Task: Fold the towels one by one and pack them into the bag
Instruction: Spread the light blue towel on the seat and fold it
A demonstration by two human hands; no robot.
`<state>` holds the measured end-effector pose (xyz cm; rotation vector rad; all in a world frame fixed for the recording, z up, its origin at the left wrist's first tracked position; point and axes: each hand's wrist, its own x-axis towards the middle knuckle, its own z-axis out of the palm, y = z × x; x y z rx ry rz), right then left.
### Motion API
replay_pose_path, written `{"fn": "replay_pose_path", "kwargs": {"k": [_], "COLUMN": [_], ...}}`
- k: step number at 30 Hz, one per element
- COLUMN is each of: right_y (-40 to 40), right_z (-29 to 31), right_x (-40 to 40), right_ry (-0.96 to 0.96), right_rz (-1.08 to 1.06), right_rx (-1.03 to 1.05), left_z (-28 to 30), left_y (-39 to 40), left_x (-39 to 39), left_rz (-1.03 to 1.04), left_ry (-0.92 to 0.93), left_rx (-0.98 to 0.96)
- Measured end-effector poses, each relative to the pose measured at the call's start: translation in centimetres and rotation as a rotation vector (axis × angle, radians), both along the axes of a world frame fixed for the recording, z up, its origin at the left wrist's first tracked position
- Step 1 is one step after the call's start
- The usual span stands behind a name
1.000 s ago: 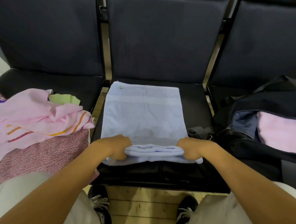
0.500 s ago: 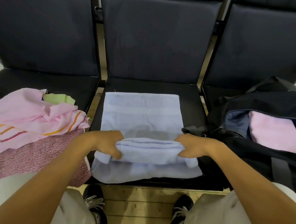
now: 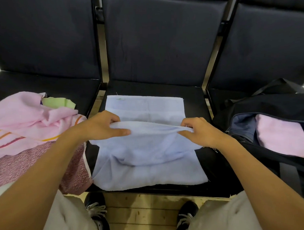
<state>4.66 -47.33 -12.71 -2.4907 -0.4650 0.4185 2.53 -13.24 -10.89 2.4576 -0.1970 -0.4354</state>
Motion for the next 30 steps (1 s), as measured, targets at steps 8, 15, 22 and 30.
{"fn": "replay_pose_path", "kwargs": {"k": [8,15,22,30], "right_y": [0.2,0.1,0.9,2.7], "right_z": [0.6,0.1,-1.6,-3.0], "right_x": [1.8,4.1,6.4,8.7], "right_ry": [-0.084,-0.081,-0.173,-0.326], "right_rz": [-0.1,-0.213,-0.339,-0.534], "right_rx": [0.098,0.254,0.135,-0.036], "left_z": [0.5,0.4,-0.8,-2.4], "left_y": [0.8,1.0,1.9,1.6], "left_x": [1.8,3.7,6.1,8.2], "left_rz": [0.122,0.261,0.44,0.488], "left_ry": [-0.211,-0.35,-0.332,-0.406], "left_rx": [0.085,0.073,0.196,0.263]}}
